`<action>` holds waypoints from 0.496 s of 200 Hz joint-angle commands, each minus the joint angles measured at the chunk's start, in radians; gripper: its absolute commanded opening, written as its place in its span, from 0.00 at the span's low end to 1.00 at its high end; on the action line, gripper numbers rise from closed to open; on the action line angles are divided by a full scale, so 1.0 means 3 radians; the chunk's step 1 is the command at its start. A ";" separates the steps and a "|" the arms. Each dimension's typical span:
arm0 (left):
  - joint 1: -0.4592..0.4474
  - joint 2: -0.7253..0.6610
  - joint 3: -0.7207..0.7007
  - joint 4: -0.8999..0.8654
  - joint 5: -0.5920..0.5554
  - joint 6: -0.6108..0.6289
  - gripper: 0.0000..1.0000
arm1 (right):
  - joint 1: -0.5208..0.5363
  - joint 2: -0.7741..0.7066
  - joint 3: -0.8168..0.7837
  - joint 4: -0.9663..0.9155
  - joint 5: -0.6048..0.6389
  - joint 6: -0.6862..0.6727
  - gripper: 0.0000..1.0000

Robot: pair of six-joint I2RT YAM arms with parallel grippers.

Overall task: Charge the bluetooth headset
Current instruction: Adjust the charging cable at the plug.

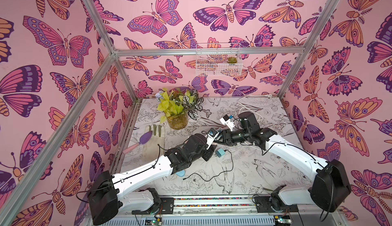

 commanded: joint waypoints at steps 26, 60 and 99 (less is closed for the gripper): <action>-0.0037 -0.0105 -0.0068 0.0137 0.0093 0.0052 0.24 | 0.0060 0.0029 0.0140 0.0006 -0.0106 -0.0109 0.44; -0.0047 -0.0097 -0.0060 0.0148 0.0100 0.0052 0.23 | 0.0080 0.0035 0.0136 0.0023 -0.0132 -0.0120 0.37; -0.0068 -0.0092 -0.0065 0.0163 0.0110 0.0041 0.29 | 0.0080 0.0039 0.0151 0.0048 -0.0199 -0.0141 0.21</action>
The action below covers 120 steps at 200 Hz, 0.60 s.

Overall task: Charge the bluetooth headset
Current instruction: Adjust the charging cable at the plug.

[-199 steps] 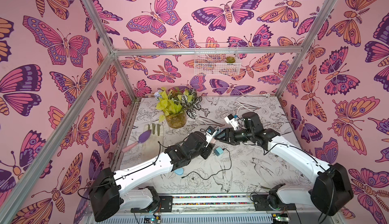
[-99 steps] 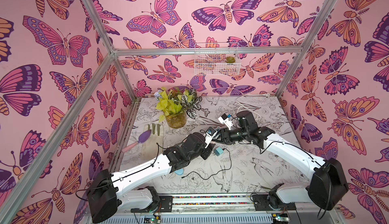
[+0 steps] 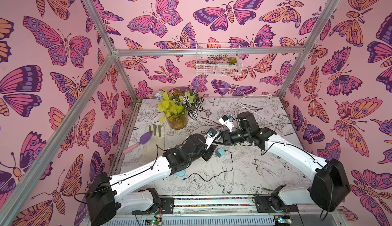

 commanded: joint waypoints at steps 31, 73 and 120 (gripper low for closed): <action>-0.0052 -0.0050 -0.0107 0.0167 -0.0019 0.0002 0.58 | 0.0050 0.0007 0.0193 -0.0104 -0.0066 -0.0089 0.17; -0.0053 -0.0280 -0.0321 0.0226 -0.0230 -0.0145 0.68 | -0.0082 0.0053 0.0387 -0.0507 0.0117 -0.0362 0.15; -0.0029 -0.0465 -0.0702 0.0523 -0.0283 -0.0377 0.56 | -0.0228 0.0054 0.0464 -0.0580 0.0070 -0.0364 0.15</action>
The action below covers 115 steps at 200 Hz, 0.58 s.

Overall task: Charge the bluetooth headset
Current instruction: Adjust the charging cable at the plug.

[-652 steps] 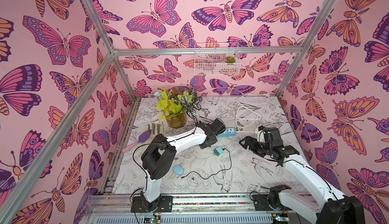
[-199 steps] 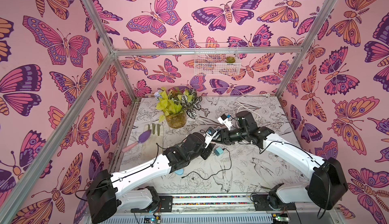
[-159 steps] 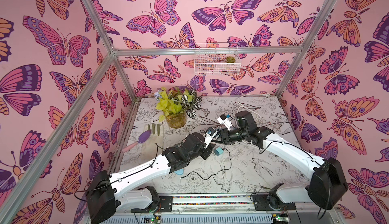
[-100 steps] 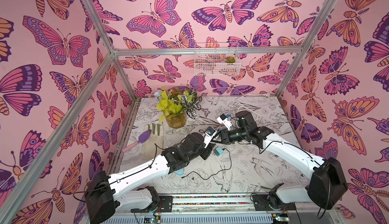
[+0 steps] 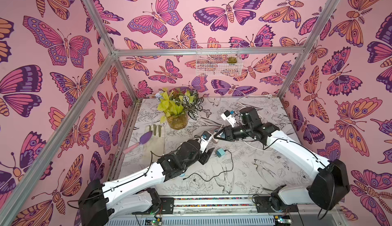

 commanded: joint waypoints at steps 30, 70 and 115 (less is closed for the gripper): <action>0.0045 0.0135 -0.0441 0.0810 -0.0075 -0.0219 0.52 | -0.0058 -0.0005 0.0134 -0.0156 -0.0007 -0.0077 0.15; 0.0072 0.0683 -0.1018 0.2674 0.0239 0.0183 0.53 | -0.0094 -0.0016 0.0094 -0.0079 -0.0076 0.0017 0.15; 0.0118 0.1500 -0.1047 0.3772 0.0383 0.0361 0.52 | -0.0156 -0.0063 0.0068 0.0151 -0.0316 0.0331 0.15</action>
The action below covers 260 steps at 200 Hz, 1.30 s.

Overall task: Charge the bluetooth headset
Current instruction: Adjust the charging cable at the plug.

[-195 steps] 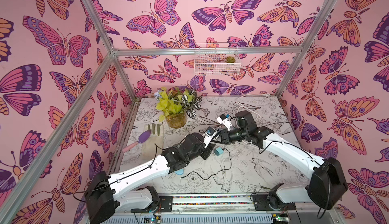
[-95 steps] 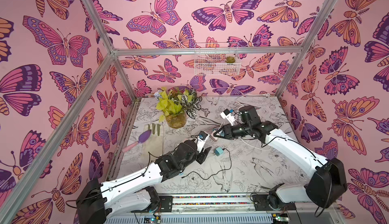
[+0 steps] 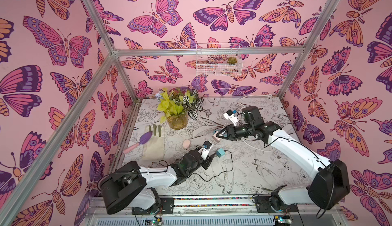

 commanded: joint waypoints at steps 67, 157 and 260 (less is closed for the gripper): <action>0.0075 0.0800 0.0054 0.1774 0.0339 0.0355 0.53 | -0.0033 -0.0180 0.0124 0.0495 -0.0473 0.0727 0.15; 0.0084 0.0618 -0.0316 0.1928 0.0188 0.0446 0.49 | -0.0068 -0.0275 0.0306 0.0449 -0.0480 0.0894 0.14; 0.0079 0.0679 -0.0053 0.1902 0.0382 0.0546 0.54 | -0.0094 -0.0399 0.0240 0.0903 -0.0638 0.1367 0.14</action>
